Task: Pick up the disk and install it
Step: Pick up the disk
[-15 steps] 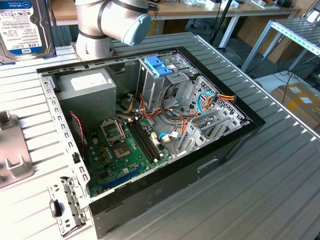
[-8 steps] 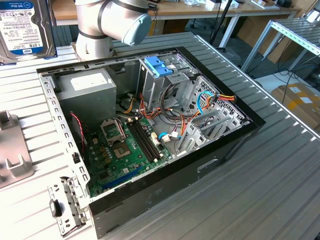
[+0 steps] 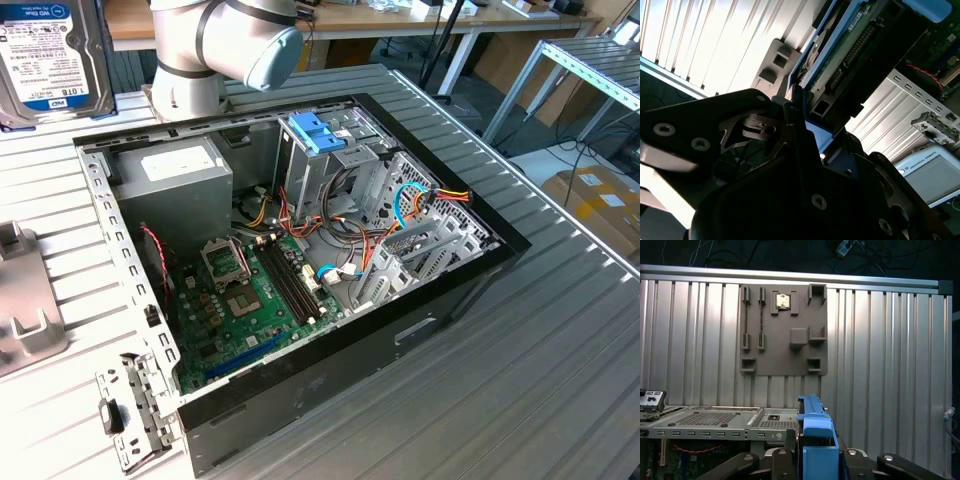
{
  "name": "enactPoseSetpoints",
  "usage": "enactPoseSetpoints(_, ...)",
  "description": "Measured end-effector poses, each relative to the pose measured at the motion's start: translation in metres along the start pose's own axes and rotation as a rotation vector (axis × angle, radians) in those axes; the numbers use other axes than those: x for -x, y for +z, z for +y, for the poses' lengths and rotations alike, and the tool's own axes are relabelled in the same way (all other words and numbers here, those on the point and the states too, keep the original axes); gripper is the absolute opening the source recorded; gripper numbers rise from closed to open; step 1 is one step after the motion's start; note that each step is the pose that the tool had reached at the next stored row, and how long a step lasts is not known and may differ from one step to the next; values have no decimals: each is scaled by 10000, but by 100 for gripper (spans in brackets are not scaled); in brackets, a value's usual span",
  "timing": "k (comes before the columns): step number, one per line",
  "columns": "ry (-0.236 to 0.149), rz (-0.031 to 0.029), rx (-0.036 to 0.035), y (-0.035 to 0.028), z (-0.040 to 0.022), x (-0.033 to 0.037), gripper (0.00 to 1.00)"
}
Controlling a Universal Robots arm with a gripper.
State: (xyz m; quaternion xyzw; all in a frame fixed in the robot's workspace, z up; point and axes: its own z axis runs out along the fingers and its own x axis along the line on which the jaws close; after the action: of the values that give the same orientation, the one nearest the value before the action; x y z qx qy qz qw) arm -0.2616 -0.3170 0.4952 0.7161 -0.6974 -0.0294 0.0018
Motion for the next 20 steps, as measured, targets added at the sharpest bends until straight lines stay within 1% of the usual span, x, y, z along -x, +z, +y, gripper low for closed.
enactPoseSetpoints(20,0,0,0,-3,-37,-46,37)
